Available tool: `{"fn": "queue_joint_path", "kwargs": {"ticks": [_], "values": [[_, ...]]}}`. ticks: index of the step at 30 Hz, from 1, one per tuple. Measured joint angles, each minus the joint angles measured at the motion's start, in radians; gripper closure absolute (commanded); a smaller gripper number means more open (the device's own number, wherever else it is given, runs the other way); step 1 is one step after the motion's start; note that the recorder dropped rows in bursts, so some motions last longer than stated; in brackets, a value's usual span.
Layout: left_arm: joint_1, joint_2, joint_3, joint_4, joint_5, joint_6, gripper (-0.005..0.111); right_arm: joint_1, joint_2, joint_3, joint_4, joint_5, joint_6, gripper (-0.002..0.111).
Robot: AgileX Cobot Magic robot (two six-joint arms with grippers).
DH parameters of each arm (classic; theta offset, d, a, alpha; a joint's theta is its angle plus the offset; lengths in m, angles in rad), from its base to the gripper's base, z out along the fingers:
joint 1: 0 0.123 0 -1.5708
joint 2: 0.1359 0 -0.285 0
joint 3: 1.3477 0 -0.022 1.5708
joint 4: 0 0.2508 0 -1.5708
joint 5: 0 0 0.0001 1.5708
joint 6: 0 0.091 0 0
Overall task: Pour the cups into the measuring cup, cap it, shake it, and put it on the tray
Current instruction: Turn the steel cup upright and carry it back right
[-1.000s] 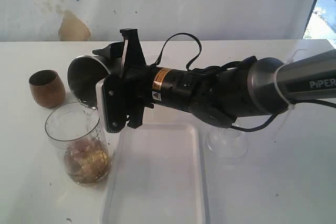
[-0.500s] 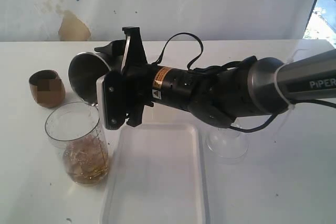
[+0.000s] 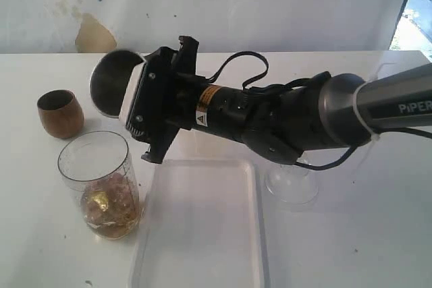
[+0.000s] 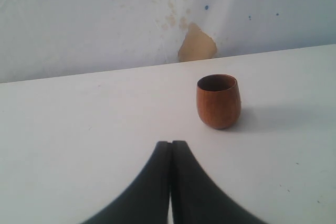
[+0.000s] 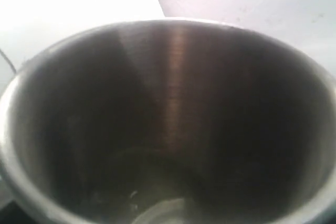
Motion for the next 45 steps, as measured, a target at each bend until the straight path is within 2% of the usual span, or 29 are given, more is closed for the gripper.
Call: {"fn": "queue_joint_path", "kwargs": {"ticks": [4, 12, 18, 22, 26, 30, 38, 45], "values": [[0.000, 0.000, 0.000, 0.000, 0.000, 0.000, 0.107, 0.000, -0.002, 0.000, 0.000, 0.000, 0.155, 0.108], [0.000, 0.000, 0.000, 0.000, 0.000, 0.000, 0.107, 0.000, -0.098, 0.000, 0.000, 0.040, 0.596, 0.108], [0.000, 0.000, 0.000, 0.000, 0.000, 0.000, 0.107, -0.010, -0.237, 0.000, 0.000, 0.219, 0.683, 0.108], [0.000, 0.000, 0.000, 0.000, 0.000, 0.000, 0.107, -0.109, -0.298, 0.000, 0.002, 0.248, 0.778, 0.108], [0.000, 0.000, 0.000, 0.000, 0.000, 0.000, 0.107, -0.205, -0.325, 0.000, 0.002, 0.292, 0.796, 0.108], [0.000, 0.000, 0.000, 0.000, 0.000, 0.000, 0.107, -0.260, -0.340, 0.009, 0.002, 0.303, 0.796, 0.108], [0.000, 0.000, 0.000, 0.000, 0.000, 0.000, 0.107, -0.410, -0.314, 0.088, -0.011, 0.153, 0.839, 0.108], [0.000, 0.000, 0.000, 0.000, 0.000, 0.000, 0.107, -0.528, -0.208, 0.135, -0.096, -0.020, 0.874, 0.108]]}}
